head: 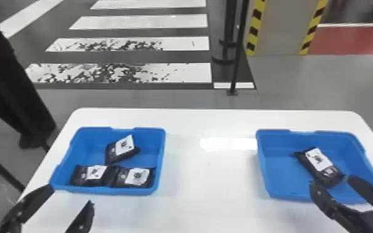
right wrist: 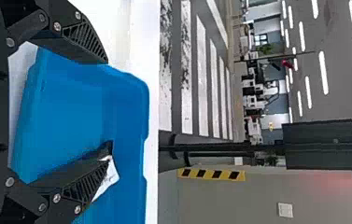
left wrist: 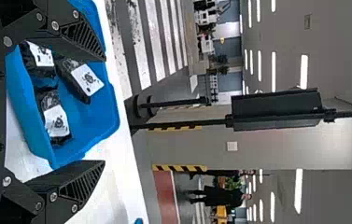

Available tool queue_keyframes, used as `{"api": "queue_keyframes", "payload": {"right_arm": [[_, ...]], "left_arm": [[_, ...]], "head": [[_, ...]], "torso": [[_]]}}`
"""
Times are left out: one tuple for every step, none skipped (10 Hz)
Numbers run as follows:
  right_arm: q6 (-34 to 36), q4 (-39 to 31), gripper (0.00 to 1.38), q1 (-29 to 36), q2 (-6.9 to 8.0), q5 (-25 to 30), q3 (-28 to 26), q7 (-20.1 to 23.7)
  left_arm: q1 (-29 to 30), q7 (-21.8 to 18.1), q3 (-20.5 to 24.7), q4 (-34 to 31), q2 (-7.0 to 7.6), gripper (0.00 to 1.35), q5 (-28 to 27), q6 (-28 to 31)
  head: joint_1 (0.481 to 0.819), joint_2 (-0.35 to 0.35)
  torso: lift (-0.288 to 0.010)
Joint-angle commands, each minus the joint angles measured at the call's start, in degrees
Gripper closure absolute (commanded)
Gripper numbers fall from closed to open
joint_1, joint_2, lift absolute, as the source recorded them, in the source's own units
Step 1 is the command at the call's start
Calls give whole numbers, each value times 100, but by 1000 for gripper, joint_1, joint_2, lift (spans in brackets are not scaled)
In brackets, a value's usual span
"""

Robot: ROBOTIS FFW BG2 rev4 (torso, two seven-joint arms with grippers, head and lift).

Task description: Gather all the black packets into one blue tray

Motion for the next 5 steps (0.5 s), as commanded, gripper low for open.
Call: {"api": "queue_keyframes", "payload": {"right_arm": [[375, 458, 277, -582, 0, 530, -322, 246], [643, 739, 275, -920, -71, 690, -402, 430], [882, 1048, 277, -1257, -167, 873, -402, 597], [1107, 1259, 277, -1510, -229, 964, -390, 667], [1318, 1400, 277, -1735, -290, 953, -390, 729]], "left_arm": [[192, 0, -72, -4, 20, 277, 220, -207], [206, 0, -61, -4, 11, 277, 255, -235], [192, 0, -72, -4, 20, 277, 255, -221], [164, 0, -106, -4, 37, 277, 255, -193], [164, 0, -118, -4, 46, 277, 255, -151]], "head": [[695, 6], [695, -37], [695, -54], [695, -76], [695, -90]], "torso": [[-110], [-110], [-110], [-110], [-110]]}}
